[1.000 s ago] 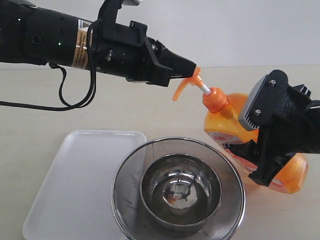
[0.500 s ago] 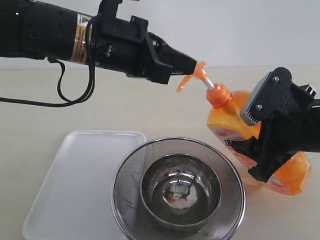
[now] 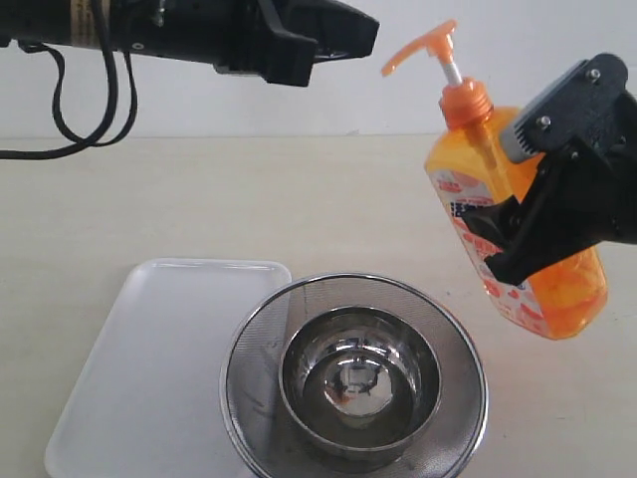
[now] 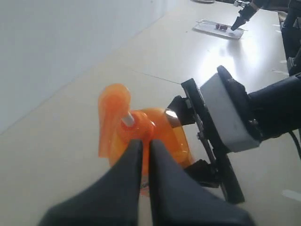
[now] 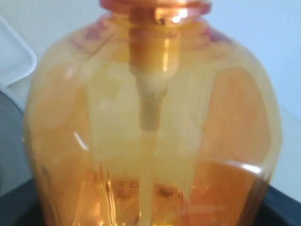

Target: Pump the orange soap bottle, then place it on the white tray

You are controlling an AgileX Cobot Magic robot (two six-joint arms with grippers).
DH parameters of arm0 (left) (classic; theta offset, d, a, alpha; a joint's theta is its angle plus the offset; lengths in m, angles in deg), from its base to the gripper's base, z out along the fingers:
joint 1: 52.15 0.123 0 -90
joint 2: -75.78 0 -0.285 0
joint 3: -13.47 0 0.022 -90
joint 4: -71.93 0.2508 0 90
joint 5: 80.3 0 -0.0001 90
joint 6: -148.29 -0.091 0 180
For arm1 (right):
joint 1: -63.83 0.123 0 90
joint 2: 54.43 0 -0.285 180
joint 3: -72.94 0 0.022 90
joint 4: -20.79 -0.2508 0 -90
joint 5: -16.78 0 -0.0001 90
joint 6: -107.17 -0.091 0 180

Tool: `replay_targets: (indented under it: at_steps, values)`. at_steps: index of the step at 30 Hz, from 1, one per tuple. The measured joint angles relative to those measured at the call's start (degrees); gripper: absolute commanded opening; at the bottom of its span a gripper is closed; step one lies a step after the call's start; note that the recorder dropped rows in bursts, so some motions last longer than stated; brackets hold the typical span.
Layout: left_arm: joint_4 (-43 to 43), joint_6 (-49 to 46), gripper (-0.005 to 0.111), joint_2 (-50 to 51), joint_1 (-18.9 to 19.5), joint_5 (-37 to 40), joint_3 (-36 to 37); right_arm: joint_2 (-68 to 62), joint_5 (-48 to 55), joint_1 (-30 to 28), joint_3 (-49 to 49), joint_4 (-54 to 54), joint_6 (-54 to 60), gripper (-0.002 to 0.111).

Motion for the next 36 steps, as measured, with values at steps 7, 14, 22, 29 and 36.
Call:
replay_targets:
  at_steps: [7,14,22,29,36]
  values:
    - [0.0,0.9,0.005,-1.7,0.0,0.0,0.0,0.0,-2.6,0.0,-3.4,-4.2,0.0,0.0]
    - [0.1,1.1,0.005,-2.0,0.0,0.5,3.8,0.0,-4.4,0.0,-8.8,-4.8,0.0,0.0]
    - [0.4,1.3,0.005,-4.3,0.0,0.8,10.3,-0.1,-5.6,0.0,-12.0,-5.2,0.0,0.0]
    - [0.4,3.9,0.005,-10.6,0.0,-1.0,21.6,-0.1,-8.4,0.0,-12.1,-5.3,-0.1,0.0]
    - [0.5,6.8,0.005,-12.4,0.0,-11.7,30.9,-0.1,-8.6,0.0,-12.1,-5.3,-0.1,0.0]
